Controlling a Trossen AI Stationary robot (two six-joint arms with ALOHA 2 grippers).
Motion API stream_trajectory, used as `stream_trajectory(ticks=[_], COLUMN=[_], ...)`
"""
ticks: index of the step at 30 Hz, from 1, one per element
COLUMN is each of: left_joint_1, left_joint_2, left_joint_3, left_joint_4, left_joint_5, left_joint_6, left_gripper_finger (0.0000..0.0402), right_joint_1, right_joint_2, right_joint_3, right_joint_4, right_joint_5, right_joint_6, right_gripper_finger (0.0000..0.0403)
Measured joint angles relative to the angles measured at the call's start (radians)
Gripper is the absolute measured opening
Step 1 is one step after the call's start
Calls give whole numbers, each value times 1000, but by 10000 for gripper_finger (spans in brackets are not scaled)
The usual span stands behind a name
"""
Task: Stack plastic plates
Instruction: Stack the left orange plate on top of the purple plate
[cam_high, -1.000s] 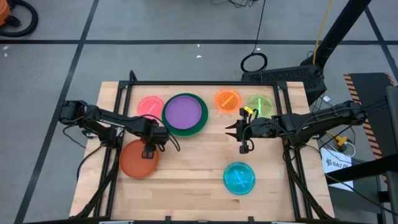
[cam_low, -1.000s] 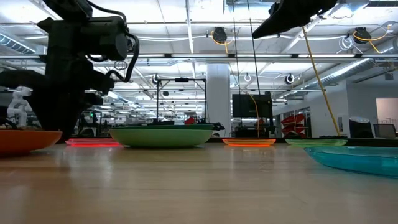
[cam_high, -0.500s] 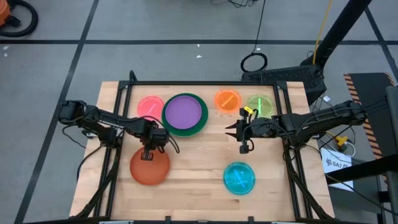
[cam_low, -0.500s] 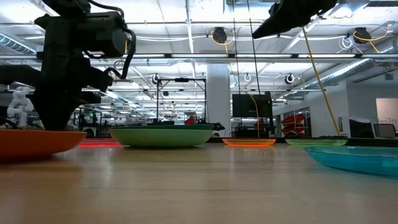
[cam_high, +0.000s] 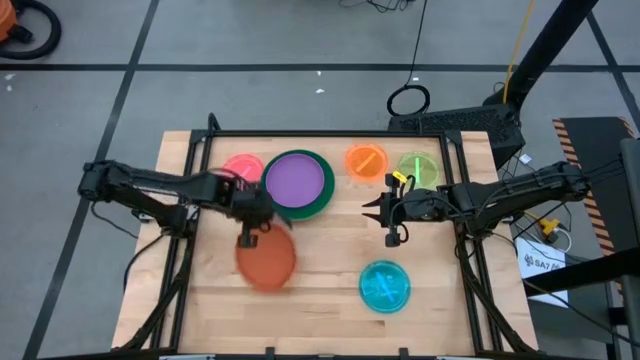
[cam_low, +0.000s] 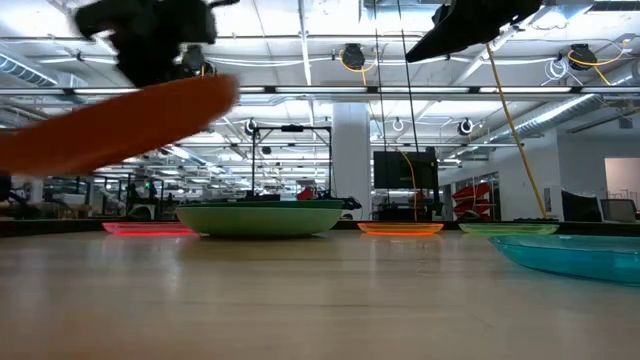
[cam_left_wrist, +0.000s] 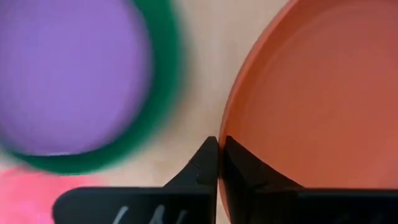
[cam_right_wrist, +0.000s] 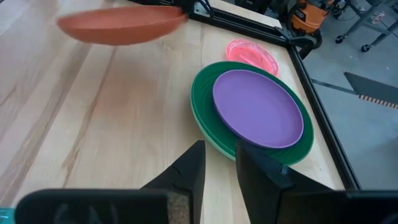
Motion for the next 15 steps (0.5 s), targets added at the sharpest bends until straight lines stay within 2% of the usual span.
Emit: stream_trajectory(ticks=[3,8,10,15], left_joint_1=[87,283,365,557], left_joint_2=[-13,-4,5,53], left_joint_3=[92,216,234,239], left_joint_4=[-4,1,14,30], left_joint_5=[-106,-148,-128,18], left_joint_6=[-81,-197,-197,-186], left_gripper_finger=[8,8,8,8], right_joint_1=[0,0,0,0], right_joint_2=[0,0,0,0], right_joint_3=[0,0,0,0], right_joint_4=[-1,-2,-4,-12], right_joint_5=[0,0,0,0], right_joint_6=[0,-8,-8,-8], right_gripper_finger=[82,82,82,82])
